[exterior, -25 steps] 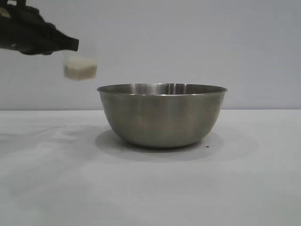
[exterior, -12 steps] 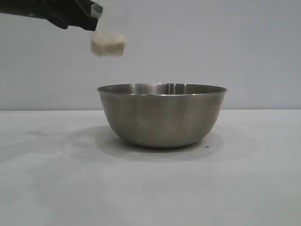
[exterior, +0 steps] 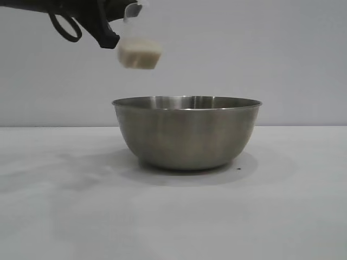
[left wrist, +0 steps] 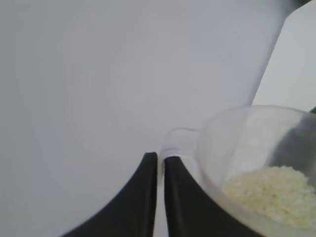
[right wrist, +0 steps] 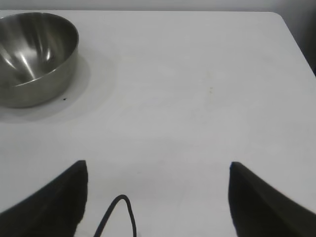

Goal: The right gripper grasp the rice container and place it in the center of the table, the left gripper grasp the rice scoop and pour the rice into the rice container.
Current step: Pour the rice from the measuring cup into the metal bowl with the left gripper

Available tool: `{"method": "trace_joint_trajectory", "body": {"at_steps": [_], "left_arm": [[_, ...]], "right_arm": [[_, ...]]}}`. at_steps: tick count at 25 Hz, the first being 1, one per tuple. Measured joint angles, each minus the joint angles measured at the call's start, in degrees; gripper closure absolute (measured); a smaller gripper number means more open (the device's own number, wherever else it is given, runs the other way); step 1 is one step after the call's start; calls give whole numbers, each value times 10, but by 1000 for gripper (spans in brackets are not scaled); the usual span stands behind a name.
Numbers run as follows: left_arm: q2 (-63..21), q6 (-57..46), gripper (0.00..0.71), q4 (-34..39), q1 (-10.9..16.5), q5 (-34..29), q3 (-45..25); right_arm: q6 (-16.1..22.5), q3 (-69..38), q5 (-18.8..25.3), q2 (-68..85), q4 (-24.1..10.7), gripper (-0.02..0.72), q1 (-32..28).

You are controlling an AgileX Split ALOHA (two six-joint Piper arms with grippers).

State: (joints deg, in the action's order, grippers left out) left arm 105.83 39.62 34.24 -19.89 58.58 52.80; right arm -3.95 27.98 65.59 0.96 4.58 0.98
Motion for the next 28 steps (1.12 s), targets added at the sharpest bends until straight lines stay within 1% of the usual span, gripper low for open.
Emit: {"method": "trace_joint_trajectory", "body": {"at_steps": [3,6,11,15,23,28], "left_arm": [[0,41,710,23,-8,-25,6],[0,87,710,48,-10,-46,6],[0,155,710,54,-11,-70,6],[0,215,710,54,-11,-73,6],[0,376,710,58,-11,-73,6],[0,430,710,69,-11,-73,6]], "right_arm": [[0,0,0,0,0,174,0],[0,0,0,0,0,174,0],[0,0,0,0,0,174,0],[0,0,0,0,-1,174,0],[0,0,0,0,-1,174,0],[0,0,0,0,-1,174,0]]}}
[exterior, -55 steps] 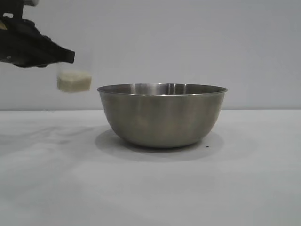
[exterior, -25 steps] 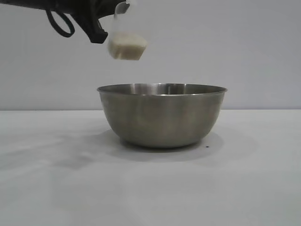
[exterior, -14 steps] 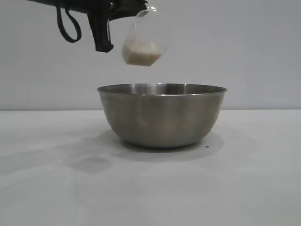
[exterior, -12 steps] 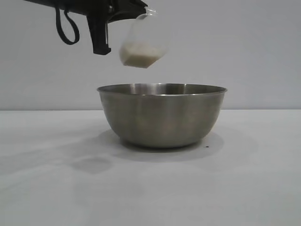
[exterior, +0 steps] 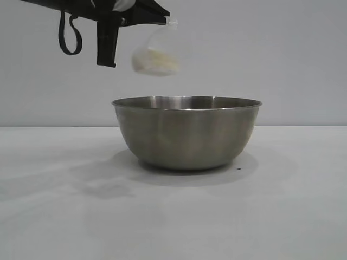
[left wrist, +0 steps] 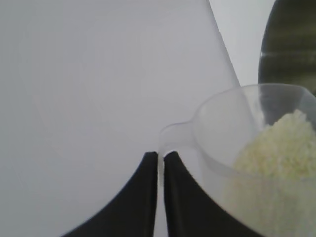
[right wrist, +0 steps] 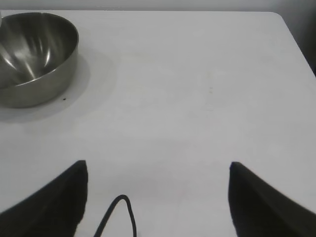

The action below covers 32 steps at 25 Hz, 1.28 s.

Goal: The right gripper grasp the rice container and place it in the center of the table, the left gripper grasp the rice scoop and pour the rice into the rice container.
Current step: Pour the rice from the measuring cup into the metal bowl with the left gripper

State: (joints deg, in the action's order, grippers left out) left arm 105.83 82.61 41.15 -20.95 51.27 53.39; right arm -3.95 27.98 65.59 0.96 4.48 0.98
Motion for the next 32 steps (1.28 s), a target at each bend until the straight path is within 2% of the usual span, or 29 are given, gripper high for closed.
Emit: {"method": "trace_joint_trajectory", "body": {"at_steps": [8,25,32], "left_arm": [[0,84,710,5,-15,0,0],[0,265,710,17,-16,3,0],[0,341,710,19,-16,44,1]], "right_arm": [[0,0,0,0,0,174,0],[0,0,0,0,0,174,0],[0,0,0,0,0,174,0]]}}
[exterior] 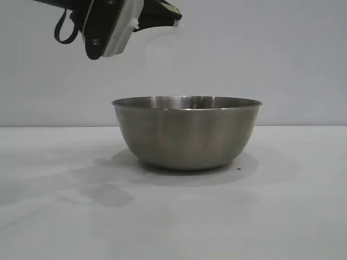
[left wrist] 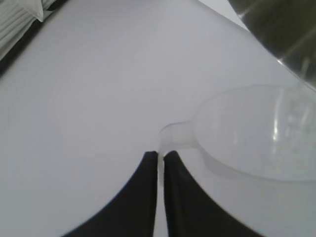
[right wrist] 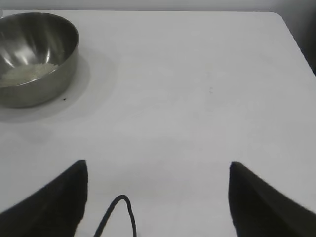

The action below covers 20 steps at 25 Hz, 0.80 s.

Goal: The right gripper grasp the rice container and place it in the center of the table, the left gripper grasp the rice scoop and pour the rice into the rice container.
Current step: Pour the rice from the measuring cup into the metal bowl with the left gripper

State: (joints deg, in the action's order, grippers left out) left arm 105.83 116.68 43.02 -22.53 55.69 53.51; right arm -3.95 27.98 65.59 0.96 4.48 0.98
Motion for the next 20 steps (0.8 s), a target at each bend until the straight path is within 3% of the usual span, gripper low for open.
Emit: {"method": "trace_joint_trajectory", "body": {"at_steps": [20], "left_arm": [[0,38,710,0,0,39,0]], "right_arm": [[0,0,0,0,0,174,0]]}}
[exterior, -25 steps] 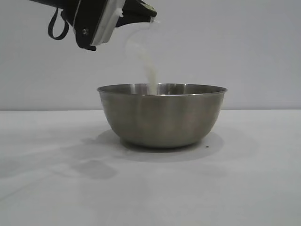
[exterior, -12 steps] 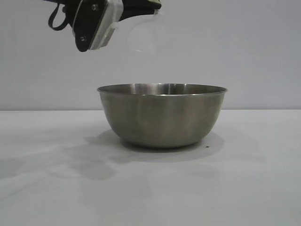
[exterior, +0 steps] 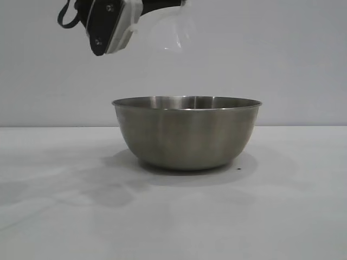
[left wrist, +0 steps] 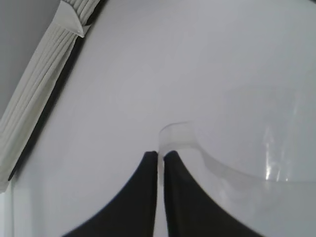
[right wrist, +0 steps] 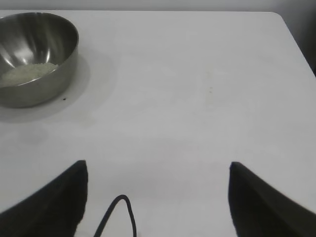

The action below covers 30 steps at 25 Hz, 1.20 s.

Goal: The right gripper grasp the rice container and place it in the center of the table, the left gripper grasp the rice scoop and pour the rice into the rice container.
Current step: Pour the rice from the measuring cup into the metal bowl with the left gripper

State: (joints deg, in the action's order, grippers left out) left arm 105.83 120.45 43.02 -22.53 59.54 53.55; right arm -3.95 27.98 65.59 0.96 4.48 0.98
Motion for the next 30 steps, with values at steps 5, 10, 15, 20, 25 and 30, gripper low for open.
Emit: {"method": "trace_joint_trajectory", "body": {"at_steps": [5,10,15,20,25,30], "left_arm": [[0,-26,710,0,0,0,0],[0,-148,710,0,0,0,0],[0,-366,710,-44,0,0,0],[0,-586,710,-150,0,0,0],[0,-732,710,-320,0,0,0],[0,-828,710,-505,0,0,0]], "right_arm": [[0,0,0,0,0,174,0],[0,0,0,0,0,174,0],[0,0,0,0,0,174,0],[0,0,0,0,0,174,0],[0,0,0,0,0,174,0],[0,0,0,0,0,174,0]]}}
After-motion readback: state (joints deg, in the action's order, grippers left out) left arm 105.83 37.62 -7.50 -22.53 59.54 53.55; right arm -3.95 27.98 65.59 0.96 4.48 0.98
